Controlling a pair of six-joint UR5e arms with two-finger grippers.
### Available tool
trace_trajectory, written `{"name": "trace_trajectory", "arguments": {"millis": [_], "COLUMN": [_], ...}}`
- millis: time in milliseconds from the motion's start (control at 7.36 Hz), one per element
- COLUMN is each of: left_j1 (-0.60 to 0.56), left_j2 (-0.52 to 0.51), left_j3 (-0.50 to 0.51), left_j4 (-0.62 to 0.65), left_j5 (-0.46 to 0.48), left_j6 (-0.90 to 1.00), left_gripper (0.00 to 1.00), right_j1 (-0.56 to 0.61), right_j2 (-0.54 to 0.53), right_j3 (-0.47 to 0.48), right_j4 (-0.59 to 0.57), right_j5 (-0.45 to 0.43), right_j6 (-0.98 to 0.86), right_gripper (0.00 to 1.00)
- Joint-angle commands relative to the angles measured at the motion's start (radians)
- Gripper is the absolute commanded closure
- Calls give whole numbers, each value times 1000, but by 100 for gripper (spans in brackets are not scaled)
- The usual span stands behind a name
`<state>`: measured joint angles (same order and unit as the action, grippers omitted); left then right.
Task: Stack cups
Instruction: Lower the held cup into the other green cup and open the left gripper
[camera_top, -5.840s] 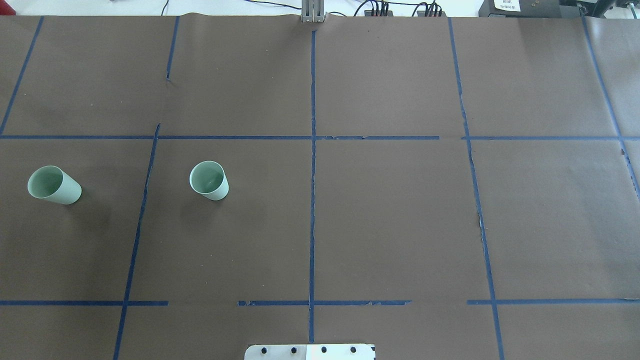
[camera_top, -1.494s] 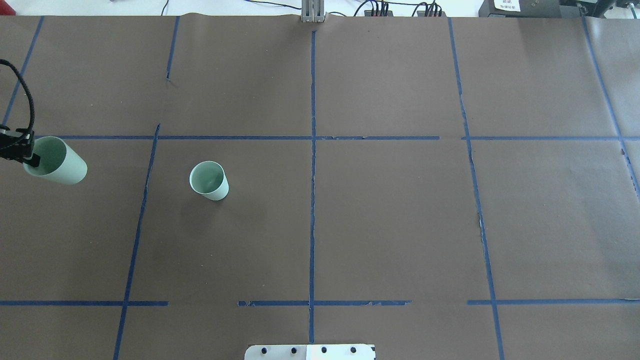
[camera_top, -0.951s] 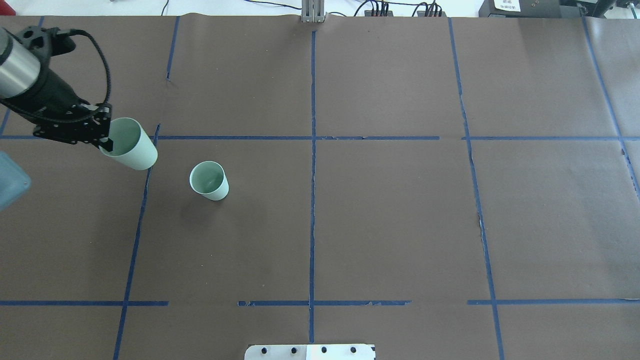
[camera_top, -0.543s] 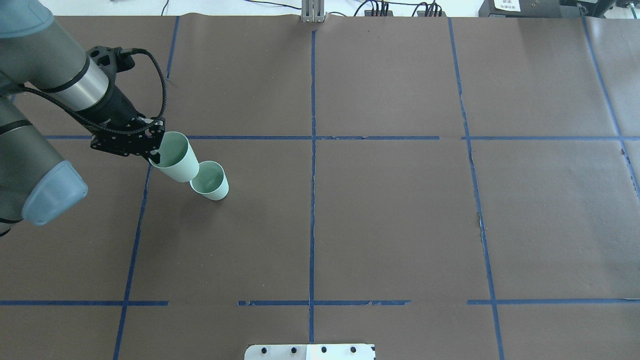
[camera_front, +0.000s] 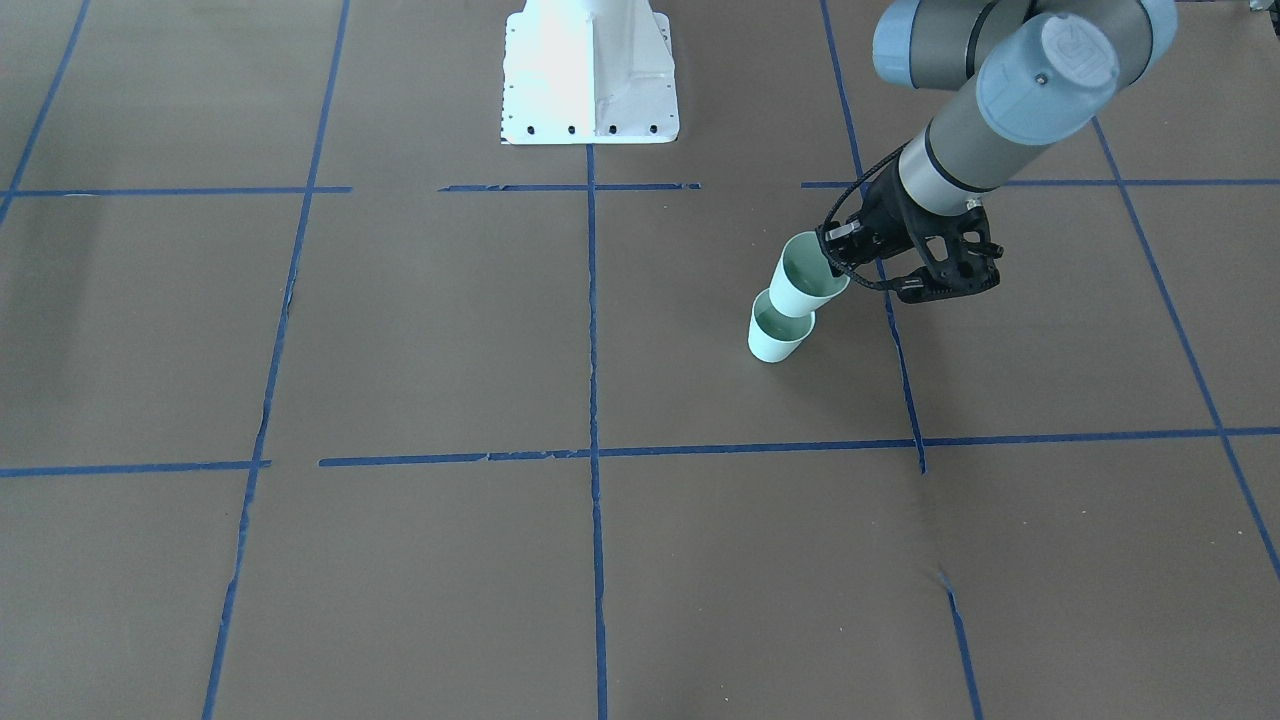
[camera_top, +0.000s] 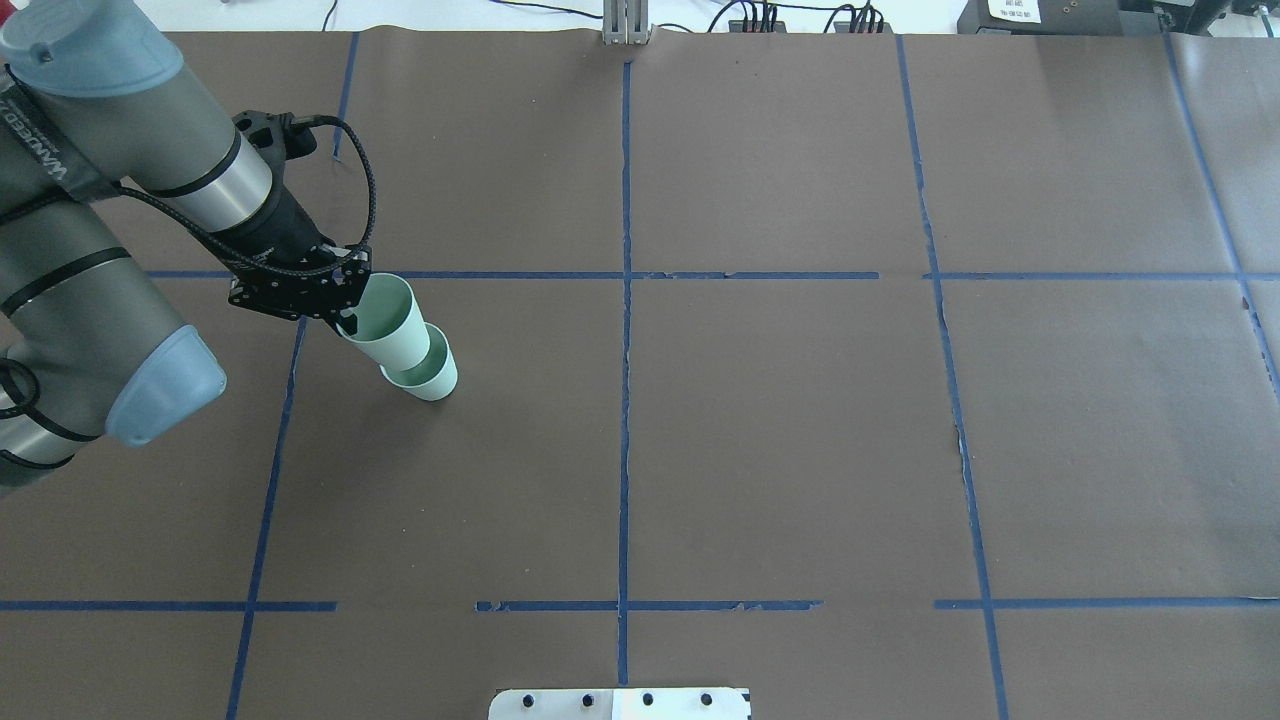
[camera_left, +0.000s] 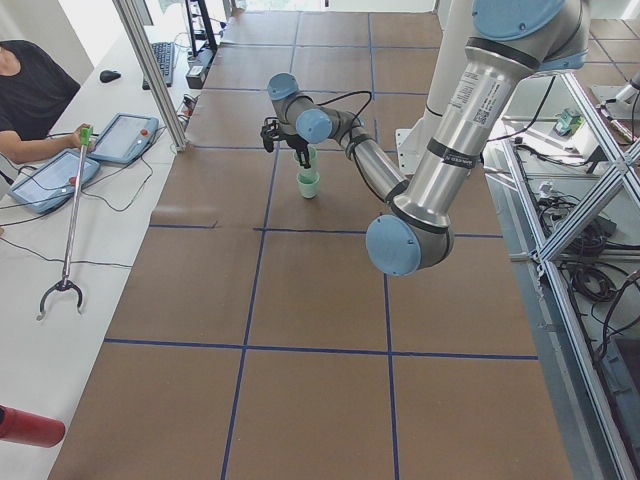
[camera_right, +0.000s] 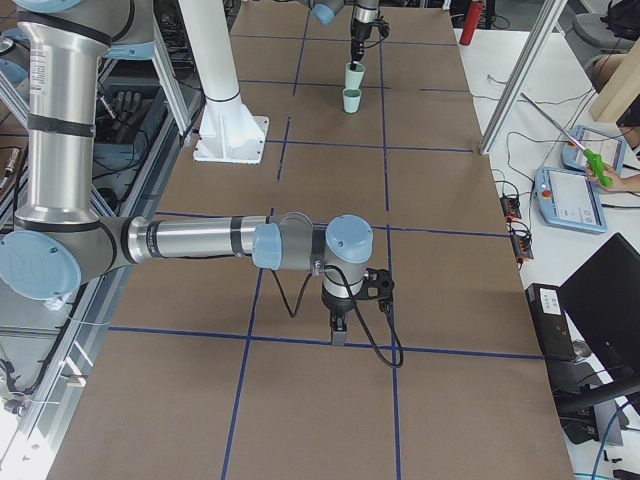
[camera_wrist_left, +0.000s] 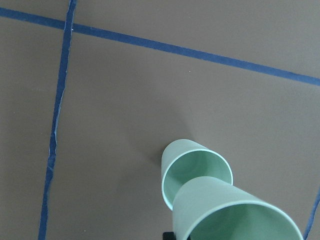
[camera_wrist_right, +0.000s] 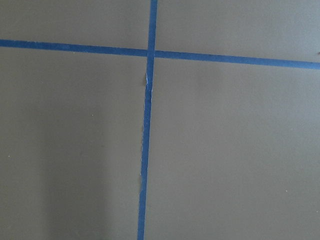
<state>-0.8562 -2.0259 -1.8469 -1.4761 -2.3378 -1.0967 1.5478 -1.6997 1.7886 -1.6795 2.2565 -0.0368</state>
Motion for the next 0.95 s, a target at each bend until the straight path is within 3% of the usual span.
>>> {"name": "trace_trajectory", "arguments": {"millis": [0,407,543,679,815], "left_j1": [3,14,17,17,17], "left_j2": [-5,-8,-7,-7,-5], "left_j3": [41,44,44,41,34], "left_j4": [-47,-49,-49,-53,-65], "left_j5": [0,2,0,5,6], "left_j6": [0,-2,1,9,11], "left_gripper": [100,100,78,1,0], "right_j1": [0,0,0,0,0], "right_j2": [0,0,0,0,0], "right_j3": [0,0,0,0,0], "right_j4": [0,0,1,0,0], "right_j5": [0,0,0,0,0], "right_j6": [0,2,0,0,0], "right_gripper": [0,0,0,0,0]}}
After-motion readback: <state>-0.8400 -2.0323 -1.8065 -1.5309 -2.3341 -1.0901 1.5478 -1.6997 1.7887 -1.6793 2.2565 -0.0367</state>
